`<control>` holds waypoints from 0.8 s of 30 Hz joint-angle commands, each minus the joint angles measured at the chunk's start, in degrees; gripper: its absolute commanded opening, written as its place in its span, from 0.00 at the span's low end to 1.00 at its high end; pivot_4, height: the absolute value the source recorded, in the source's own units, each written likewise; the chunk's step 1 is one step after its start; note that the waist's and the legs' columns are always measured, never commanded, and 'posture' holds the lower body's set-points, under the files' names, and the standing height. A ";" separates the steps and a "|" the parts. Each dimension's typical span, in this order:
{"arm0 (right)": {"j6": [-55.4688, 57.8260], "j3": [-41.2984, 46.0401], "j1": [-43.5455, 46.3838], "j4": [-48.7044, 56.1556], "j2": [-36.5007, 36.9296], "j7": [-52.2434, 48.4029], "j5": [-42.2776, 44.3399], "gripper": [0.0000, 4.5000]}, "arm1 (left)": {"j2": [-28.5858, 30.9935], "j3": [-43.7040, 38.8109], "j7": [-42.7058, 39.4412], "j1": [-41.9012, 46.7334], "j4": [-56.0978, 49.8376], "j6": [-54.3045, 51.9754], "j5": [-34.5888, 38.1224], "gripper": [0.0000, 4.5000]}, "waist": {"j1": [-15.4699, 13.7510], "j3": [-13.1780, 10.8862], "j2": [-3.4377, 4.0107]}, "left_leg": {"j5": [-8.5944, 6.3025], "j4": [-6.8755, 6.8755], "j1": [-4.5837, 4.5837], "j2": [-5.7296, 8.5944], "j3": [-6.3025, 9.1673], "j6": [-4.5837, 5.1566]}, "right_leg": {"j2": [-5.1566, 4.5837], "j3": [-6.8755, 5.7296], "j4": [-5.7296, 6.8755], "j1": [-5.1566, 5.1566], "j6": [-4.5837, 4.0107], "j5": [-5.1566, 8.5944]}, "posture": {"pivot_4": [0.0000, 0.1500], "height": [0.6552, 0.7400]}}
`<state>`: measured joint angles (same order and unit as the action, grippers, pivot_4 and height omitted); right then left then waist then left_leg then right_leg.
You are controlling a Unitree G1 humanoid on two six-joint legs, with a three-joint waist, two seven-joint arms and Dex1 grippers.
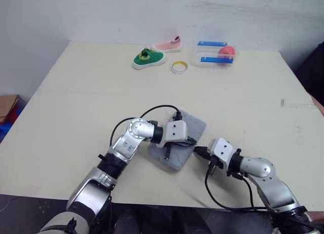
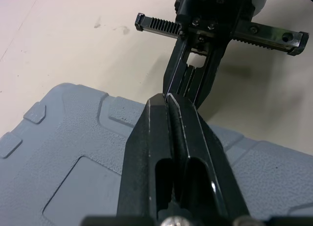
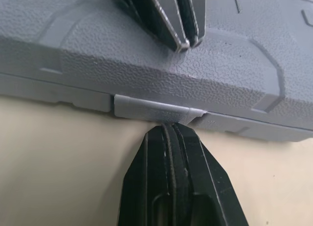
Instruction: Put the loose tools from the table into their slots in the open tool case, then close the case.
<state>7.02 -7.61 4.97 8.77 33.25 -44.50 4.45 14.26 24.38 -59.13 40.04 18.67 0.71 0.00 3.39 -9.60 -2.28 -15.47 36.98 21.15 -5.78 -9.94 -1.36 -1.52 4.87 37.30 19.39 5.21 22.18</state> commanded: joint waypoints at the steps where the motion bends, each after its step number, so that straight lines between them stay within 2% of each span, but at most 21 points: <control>1: 0.13 1.34 0.37 3.27 0.12 -1.07 2.46 0.00 | 0.20 2.41 0.15 -2.73 7.24 -0.60 -3.09 0.01 | -0.02 0.14 0.03 | -0.01 0.00 -0.02 -0.01 0.00 0.02 | -0.01 0.00 0.00 -0.02 0.00 0.00 | 1.00 1.00; 7: -1.36 4.96 -1.83 4.73 2.72 -3.26 4.56 0.00 | 0.31 -1.54 -0.01 -2.34 8.17 2.87 -0.26 0.01 | -0.07 0.36 0.35 | -0.26 0.00 -0.01 -0.02 0.00 0.38 | -0.06 0.00 -0.10 -0.07 0.02 -0.01 | 1.00 1.00; 10: -8.93 8.45 -4.96 4.24 6.56 -7.25 5.68 0.00 | -0.47 -7.68 -1.54 -2.23 4.82 5.50 7.26 0.01 | -0.19 0.28 0.45 | -0.27 -0.03 0.02 -0.01 -0.01 0.40 | -0.06 0.00 -0.13 -0.05 0.02 -0.01 | 1.00 1.00; 12: -8.55 12.98 -7.21 4.95 10.11 -10.53 9.28 0.00 | 0.07 -12.39 -2.50 -1.77 0.40 5.27 12.87 0.01 | -0.17 0.16 0.48 | -0.27 -0.07 0.11 -0.01 0.00 0.37 | -0.03 -0.03 -0.24 0.00 0.03 -0.02 | 1.00 1.00; 14: -6.90 16.96 -8.33 5.96 11.78 -11.83 13.36 0.00 | 1.57 -15.19 -2.95 -1.66 -2.71 5.47 15.17 0.01 | -0.17 -0.17 0.56 | -0.25 -0.06 0.30 -0.02 -0.01 0.26 | -0.03 -0.02 -0.31 0.14 0.06 -0.03 | 1.00 1.00; 17: -5.01 22.32 -10.23 7.39 13.47 -13.54 18.23 0.21 | 5.50 -18.88 -2.37 -2.60 -6.99 4.03 16.69 0.19 | -0.18 -0.29 0.56 | -0.29 -0.04 0.41 -0.03 -0.03 0.16 | 0.04 0.00 -0.43 0.21 0.11 -0.02 | 1.00 1.00; 20: -6.25 27.98 -12.09 8.16 16.69 -16.59 19.63 0.53 | 14.80 -24.41 -2.99 -5.68 -11.34 -1.30 18.02 0.49 | -0.08 -0.38 0.62 | -0.32 -0.05 0.41 -0.02 -0.03 0.08 | 0.07 0.01 -0.49 0.20 0.21 0.11 | 1.00 1.00; 24: -9.88 32.91 -11.31 5.81 20.56 -20.46 19.82 0.99 | 27.58 -30.31 -4.71 -16.55 -15.26 -6.13 17.99 0.91 | 1.24 -0.64 0.79 | -0.38 -0.16 0.35 -0.16 -0.14 -0.01 | 0.07 0.07 -0.55 0.21 0.24 0.24 | 1.00 1.00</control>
<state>-1.11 22.71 -6.93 14.16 52.61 -63.37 22.94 40.88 -4.04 -63.50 24.99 6.54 -4.69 17.51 4.62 -10.24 -1.49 -15.86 36.80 21.49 -5.94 -10.08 -1.35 -1.49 4.93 36.72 19.60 5.47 22.44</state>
